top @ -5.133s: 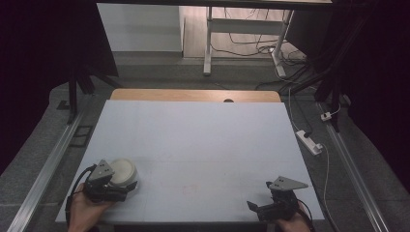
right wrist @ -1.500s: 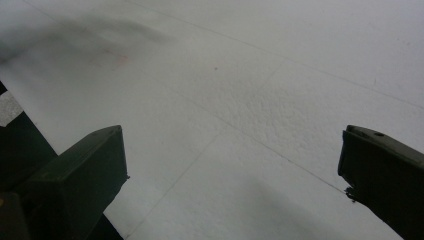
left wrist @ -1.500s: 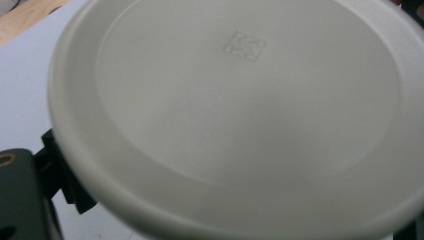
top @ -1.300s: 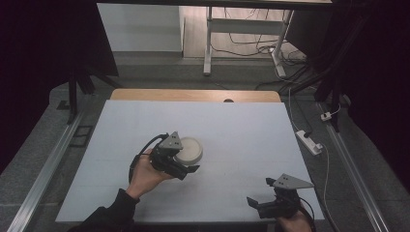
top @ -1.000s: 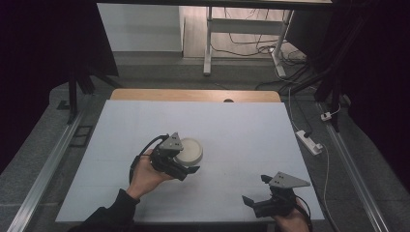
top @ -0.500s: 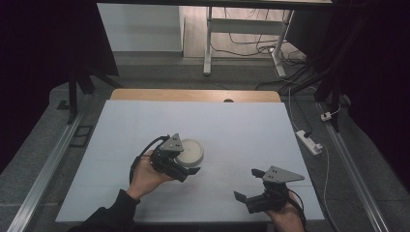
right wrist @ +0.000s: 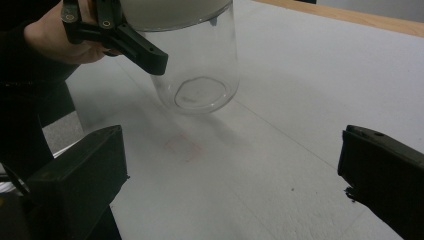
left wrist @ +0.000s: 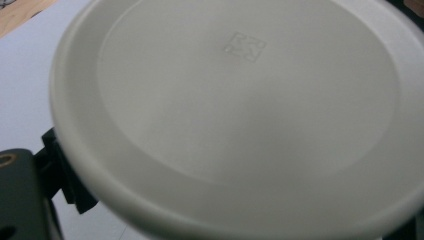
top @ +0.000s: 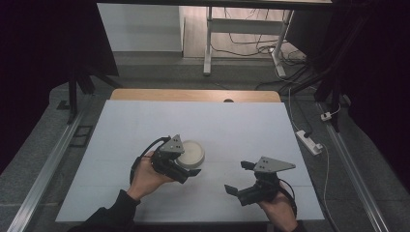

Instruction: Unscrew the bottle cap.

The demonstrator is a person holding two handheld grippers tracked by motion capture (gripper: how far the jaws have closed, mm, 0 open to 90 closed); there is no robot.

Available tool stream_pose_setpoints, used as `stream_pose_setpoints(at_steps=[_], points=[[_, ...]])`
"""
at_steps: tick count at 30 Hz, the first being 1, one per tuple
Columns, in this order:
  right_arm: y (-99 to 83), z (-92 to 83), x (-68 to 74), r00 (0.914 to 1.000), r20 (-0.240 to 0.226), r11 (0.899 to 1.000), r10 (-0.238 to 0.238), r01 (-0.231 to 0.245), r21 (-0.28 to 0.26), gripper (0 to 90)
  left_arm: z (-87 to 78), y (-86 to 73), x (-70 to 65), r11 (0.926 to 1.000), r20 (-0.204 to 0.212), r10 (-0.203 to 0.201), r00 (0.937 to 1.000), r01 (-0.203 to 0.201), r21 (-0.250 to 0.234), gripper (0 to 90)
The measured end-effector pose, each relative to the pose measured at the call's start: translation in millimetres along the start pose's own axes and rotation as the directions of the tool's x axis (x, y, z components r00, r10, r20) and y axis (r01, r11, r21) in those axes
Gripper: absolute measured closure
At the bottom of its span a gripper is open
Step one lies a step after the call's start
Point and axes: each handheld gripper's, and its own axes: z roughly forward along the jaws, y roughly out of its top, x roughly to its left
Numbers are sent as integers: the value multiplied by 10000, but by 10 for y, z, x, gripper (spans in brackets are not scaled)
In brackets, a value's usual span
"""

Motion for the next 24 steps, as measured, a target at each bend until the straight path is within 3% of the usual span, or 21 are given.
stream_pose_setpoints(at_steps=[6,24], points=[[87,93,35,9992,192,9992,-347,342,221,0,13,0,-13,9999,65,115,9999,-115,66,68],[437,353,109,9954,-359,9960,-892,894,34,0,27,16,-58,9993,362,367,9987,-370,70,69]])
